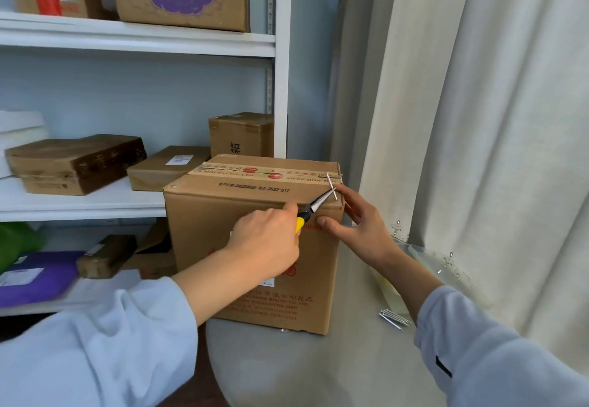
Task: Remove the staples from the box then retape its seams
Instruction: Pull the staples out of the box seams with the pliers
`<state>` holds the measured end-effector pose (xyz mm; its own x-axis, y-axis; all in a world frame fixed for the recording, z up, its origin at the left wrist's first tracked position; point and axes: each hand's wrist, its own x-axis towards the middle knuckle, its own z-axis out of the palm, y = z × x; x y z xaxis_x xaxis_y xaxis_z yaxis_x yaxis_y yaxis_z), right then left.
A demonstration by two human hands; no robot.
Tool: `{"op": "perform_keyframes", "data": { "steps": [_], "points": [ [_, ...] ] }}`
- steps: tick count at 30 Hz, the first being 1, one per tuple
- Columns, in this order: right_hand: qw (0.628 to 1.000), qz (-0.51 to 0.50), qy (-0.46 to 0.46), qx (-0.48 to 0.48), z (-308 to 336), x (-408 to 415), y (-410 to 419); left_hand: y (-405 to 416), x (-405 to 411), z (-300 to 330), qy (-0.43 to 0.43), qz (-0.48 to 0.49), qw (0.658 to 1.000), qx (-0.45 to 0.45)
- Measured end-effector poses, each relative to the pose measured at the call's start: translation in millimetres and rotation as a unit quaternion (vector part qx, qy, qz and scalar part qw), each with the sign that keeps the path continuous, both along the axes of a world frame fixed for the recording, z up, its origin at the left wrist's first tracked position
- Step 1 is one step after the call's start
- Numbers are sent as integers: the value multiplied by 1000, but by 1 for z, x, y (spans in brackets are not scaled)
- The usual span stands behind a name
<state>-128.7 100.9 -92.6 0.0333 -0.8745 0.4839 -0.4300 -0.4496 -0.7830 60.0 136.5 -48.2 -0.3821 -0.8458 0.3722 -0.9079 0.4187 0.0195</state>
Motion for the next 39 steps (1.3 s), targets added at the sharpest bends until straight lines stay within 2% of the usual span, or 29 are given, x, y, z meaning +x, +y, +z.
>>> {"op": "perform_keyframes", "data": {
  "steps": [6, 11, 16, 18, 23, 26, 29, 33, 39],
  "points": [
    [992, -47, 98, 60, 18, -2, 6, -5, 9, 17, -43, 18, 998, -41],
    [997, -72, 11, -29, 41, 8, 17, 0, 10, 33, -69, 16, 993, -93],
    [991, -123, -10, -53, 53, 22, 24, 8, 4, 31, -77, 10, 993, -87],
    [989, -137, -2, -54, 51, 21, 23, 9, 3, 28, -61, 8, 996, -57],
    [984, -166, 14, -59, 52, 19, 27, 3, -4, 22, 59, -5, 989, 139],
    [970, -230, -37, -63, 52, 8, 30, 4, -12, 16, 72, -24, 984, 158],
    [958, -279, -57, -23, 38, -13, 32, 5, -25, 4, 77, -50, 978, 188],
    [957, -282, 5, 69, 1, -42, 37, -1, -44, -28, 84, -46, 963, 251],
    [917, -235, 99, 306, -87, -82, 29, -8, -66, -98, 114, -18, 921, 371]
  ]
}}
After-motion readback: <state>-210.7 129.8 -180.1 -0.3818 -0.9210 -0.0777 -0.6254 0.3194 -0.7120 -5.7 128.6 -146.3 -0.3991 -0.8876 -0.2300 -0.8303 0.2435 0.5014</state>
